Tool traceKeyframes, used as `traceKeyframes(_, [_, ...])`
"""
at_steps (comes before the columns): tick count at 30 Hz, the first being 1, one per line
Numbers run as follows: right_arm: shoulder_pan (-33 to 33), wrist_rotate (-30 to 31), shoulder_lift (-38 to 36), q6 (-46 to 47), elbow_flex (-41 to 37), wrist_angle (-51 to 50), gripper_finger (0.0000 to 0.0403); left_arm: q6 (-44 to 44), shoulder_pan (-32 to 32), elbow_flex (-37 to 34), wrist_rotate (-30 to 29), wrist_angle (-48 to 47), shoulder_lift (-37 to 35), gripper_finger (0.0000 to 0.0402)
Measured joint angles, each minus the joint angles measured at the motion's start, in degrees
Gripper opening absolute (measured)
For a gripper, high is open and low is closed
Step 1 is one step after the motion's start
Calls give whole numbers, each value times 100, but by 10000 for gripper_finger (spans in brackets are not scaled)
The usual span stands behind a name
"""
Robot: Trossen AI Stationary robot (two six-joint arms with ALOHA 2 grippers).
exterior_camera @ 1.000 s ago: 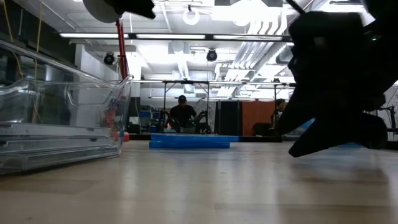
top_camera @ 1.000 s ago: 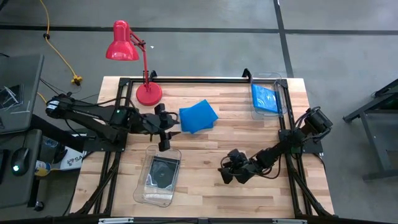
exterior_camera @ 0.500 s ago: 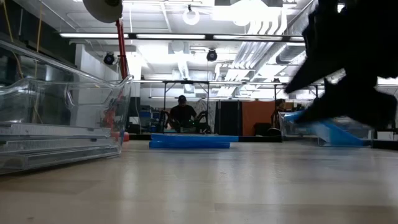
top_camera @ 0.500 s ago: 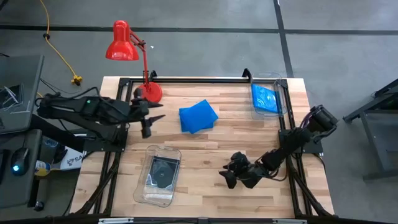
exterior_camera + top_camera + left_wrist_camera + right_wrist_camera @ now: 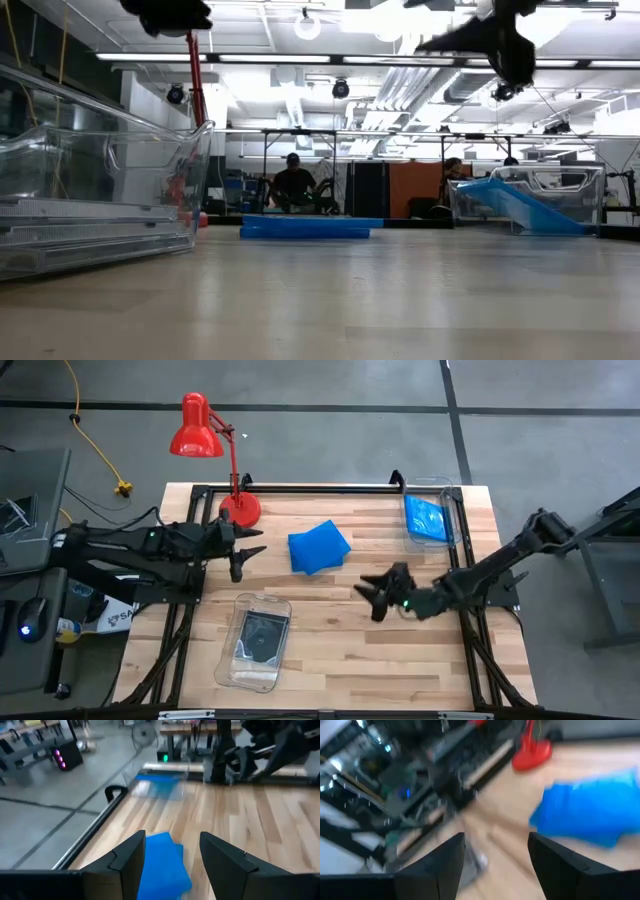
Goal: Pick & place jewel cases by type
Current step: Put the blue cd case into the top transparent bin
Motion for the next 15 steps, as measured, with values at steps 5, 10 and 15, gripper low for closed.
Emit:
traceKeyframes(5, [-393, 292, -738, -794, 0, 0, 211, -6, 992, -668, 1169, 853, -138, 184])
traceKeyframes(10, [-737, 682, -1184, -1032, 0, -135, 211, -345, 2217, -926, 2455, 1037, 89, 184])
traceKeyframes(15, [-1121, 842, -1228, -831, 0, -368, 211, -649, 3400, -945, 3844, 1243, 699, 184])
